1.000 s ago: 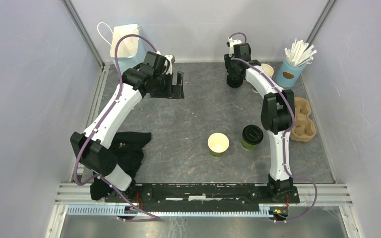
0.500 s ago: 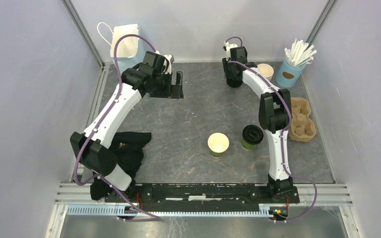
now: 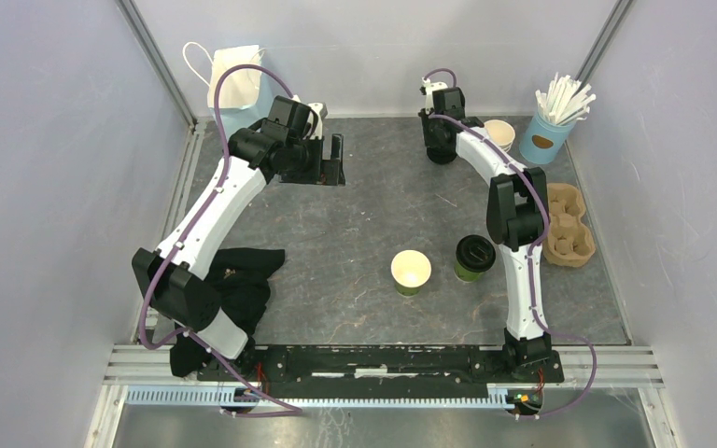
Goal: Pack the takeout coffee
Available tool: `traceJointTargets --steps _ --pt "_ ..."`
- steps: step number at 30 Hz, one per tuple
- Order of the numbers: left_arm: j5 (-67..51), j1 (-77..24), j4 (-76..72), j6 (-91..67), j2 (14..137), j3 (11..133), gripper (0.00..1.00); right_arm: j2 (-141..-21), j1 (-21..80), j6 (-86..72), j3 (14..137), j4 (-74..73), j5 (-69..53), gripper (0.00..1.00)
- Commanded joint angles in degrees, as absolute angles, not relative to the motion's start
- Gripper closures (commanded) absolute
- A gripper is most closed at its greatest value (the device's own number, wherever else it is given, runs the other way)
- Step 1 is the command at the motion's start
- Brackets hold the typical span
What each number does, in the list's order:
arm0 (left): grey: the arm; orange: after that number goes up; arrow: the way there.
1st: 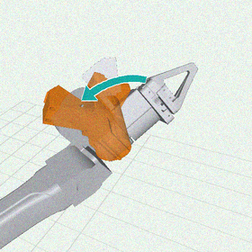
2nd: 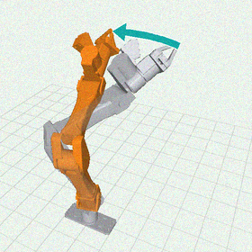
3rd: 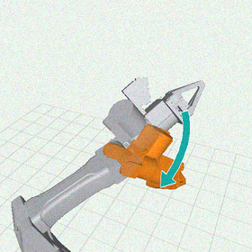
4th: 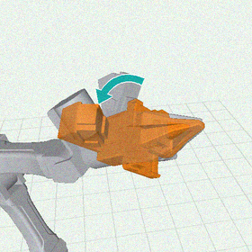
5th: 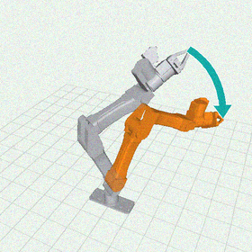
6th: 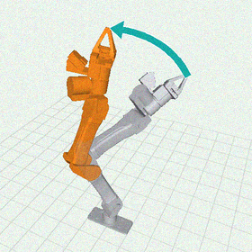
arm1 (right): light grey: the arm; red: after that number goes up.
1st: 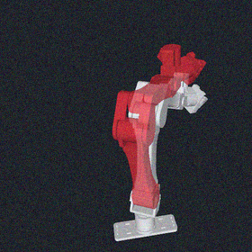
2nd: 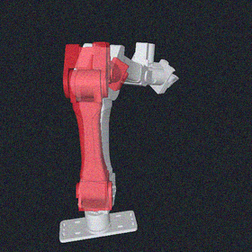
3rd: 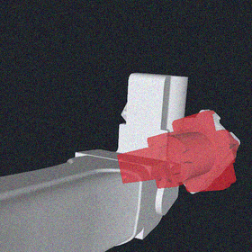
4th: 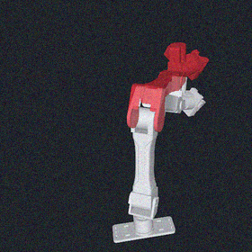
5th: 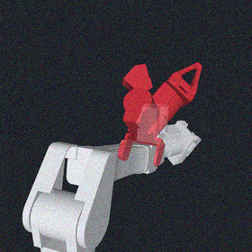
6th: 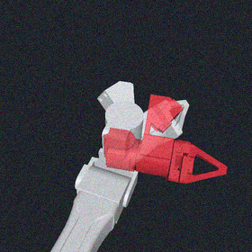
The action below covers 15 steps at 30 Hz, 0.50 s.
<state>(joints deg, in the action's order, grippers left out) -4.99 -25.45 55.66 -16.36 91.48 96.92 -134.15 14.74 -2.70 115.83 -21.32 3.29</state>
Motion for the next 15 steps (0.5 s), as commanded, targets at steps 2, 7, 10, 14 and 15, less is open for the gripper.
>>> traceJointTargets --steps 2,7,10,14,15 --pt "-5.2 -25.1 55.1 -14.0 90.5 97.8 0.00 -134.7 14.9 -2.4 118.6 -19.8 4.4 0.82" --pt "-5.2 -25.2 55.0 -14.0 90.2 97.9 0.00 -133.0 14.9 -3.3 119.9 -19.6 4.6 0.83" --pt "-5.8 -25.1 54.8 -14.1 89.8 97.5 0.00 -130.5 14.9 -4.7 119.8 -19.2 4.7 0.84" --pt "-7.4 -25.2 53.6 -14.6 88.3 95.6 0.00 -126.8 14.9 -6.8 118.4 -18.0 3.4 0.86" --pt "-7.9 -25.1 53.2 -14.7 87.8 95.0 0.00 -125.9 14.9 -7.4 118.5 -18.1 3.1 0.87"
